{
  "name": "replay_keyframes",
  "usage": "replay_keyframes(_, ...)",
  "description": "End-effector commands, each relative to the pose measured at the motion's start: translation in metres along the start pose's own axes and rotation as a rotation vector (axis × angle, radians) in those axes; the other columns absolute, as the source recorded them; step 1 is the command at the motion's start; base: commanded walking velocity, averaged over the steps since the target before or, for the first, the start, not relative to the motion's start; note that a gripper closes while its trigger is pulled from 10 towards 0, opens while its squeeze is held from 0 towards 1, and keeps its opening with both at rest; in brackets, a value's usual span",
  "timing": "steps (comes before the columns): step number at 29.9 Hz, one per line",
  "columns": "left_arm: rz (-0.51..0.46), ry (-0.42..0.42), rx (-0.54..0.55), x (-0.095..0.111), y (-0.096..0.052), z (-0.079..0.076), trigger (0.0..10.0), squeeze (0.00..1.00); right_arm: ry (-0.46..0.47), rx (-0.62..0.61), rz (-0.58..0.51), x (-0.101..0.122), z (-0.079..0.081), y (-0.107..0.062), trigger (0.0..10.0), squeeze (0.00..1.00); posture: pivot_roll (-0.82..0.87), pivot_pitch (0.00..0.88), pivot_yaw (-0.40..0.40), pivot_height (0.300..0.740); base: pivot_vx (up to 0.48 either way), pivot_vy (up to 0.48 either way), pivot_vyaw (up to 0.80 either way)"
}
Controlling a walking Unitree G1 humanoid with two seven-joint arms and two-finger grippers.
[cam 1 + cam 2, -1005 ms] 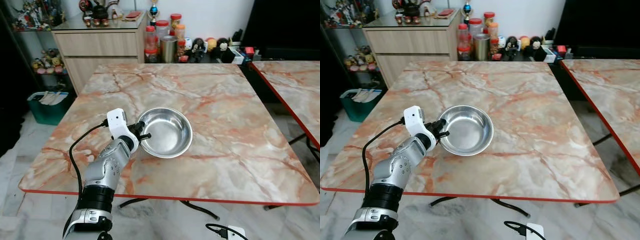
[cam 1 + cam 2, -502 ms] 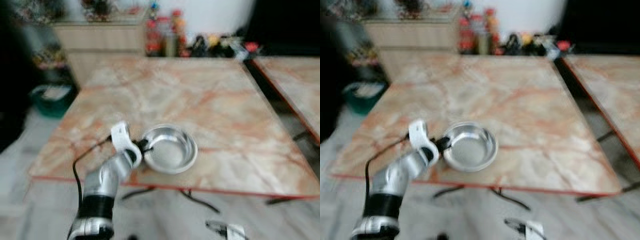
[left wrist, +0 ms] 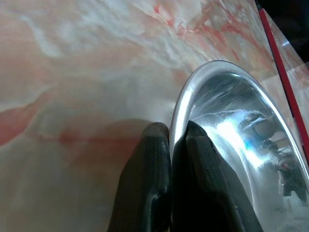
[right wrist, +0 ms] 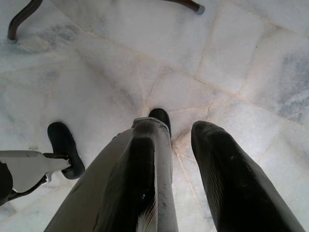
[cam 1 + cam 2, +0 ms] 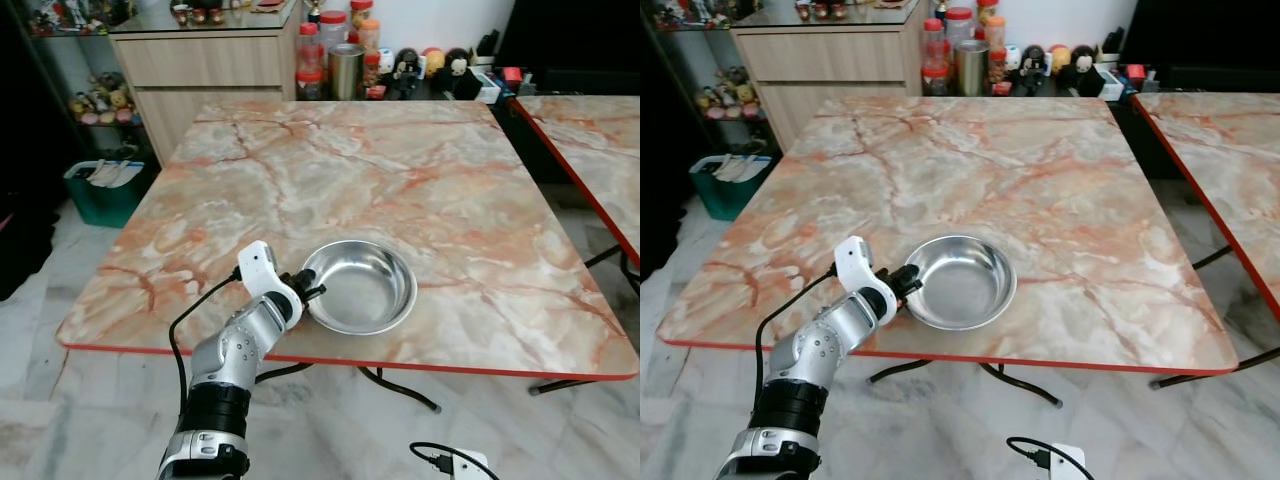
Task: Setting the table
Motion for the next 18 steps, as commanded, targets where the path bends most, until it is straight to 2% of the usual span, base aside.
replay_keyframes(1, -0.018, 0.005, -0.044, 0.003, 0.005, -0.018, 10.0, 0.0, 0.001, 0.002, 0.003, 0.0, 0.001, 0.0, 10.0, 0.0, -0.05, 0.039, 0.014, 0.74, 0.0, 0.0, 0.0)
replay_keyframes(4, -0.037, 0.034, -0.035, 0.006, 0.008, -0.018, 10.0, 0.0, 0.004, 0.0, 0.0, 0.0, 0.001, 0.0, 10.0, 0.0, -0.06, 0.036, 0.017, 0.74, 0.0, 0.0, 0.0)
replay_keyframes(12, -0.094, 0.061, 0.014, 0.022, 0.012, -0.005, 10.0, 0.0, -0.001, 0.001, 0.0, 0.002, 0.0, 0.0, 10.0, 0.0, -0.05, 0.036, 0.008, 0.74, 0.0, 0.0, 0.0)
replay_keyframes(18, -0.089, 0.072, 0.017, 0.021, 0.013, -0.002, 10.0, 0.0, -0.003, -0.001, -0.001, 0.002, -0.001, 0.0, 10.0, 0.0, -0.06, 0.036, 0.007, 0.74, 0.0, 0.0, 0.0)
Point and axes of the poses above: a point about 5 cm out from each wrist's last joint towards the gripper, its own y axis pointing out of the wrist towards the gripper, its own x axis along the axis of the wrist's last joint, z = x × y, the point moved 4 cm from there along y, pointing out of the wrist towards the gripper, and after that the axes turned 7 degrees about -y, right-handed, at the moved point
